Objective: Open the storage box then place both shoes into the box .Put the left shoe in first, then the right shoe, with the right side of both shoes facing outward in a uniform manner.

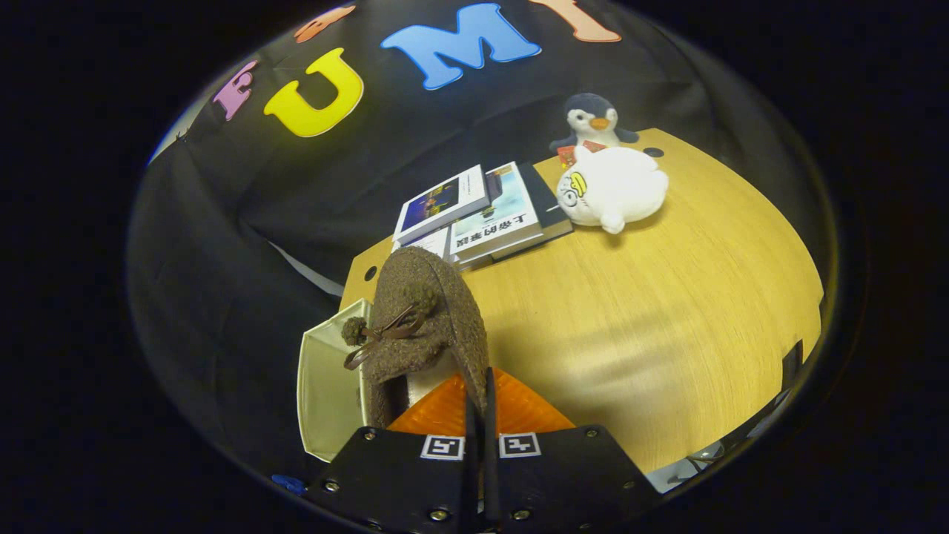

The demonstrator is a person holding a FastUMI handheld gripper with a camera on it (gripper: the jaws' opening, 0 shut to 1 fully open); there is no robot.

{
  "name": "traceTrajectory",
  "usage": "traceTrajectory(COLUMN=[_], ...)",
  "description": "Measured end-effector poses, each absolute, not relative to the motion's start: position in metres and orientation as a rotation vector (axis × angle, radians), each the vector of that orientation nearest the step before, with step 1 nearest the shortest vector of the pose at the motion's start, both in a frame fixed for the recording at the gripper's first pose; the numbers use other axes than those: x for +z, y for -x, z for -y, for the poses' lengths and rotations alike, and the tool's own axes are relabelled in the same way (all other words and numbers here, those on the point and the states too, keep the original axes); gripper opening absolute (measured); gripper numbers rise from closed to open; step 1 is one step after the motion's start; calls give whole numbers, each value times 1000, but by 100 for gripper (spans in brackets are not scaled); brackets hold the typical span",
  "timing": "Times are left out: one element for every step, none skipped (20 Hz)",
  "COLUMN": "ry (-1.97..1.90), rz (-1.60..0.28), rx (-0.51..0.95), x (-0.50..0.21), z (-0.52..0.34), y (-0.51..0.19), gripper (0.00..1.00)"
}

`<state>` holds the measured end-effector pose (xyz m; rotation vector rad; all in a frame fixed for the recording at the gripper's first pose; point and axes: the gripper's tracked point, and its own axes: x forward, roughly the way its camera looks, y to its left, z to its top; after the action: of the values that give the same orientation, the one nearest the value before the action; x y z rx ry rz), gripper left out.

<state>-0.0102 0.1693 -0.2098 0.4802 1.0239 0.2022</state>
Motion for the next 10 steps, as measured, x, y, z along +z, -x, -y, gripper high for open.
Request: traceTrajectory(ry=[-484, -489, -491, -489, -489, -491, -494, -500, -502, -500], rz=[-1023, -1023, -1022, -1024, -1024, -1027, -1032, -1037, -1042, -1046], rx=[222, 242, 261, 278, 292, 306, 321, 332, 343, 352], x=[-206, -202, -198, -196, -194, -194, -193, -193, -193, -195], z=[-182, -196, -209, -221, -233, -245, -258, -269, -279, -290], y=[9, 9, 7, 7, 6, 6, 7, 7, 9, 10], gripper=[3, 3, 3, 3, 3, 3, 3, 3, 3, 3])
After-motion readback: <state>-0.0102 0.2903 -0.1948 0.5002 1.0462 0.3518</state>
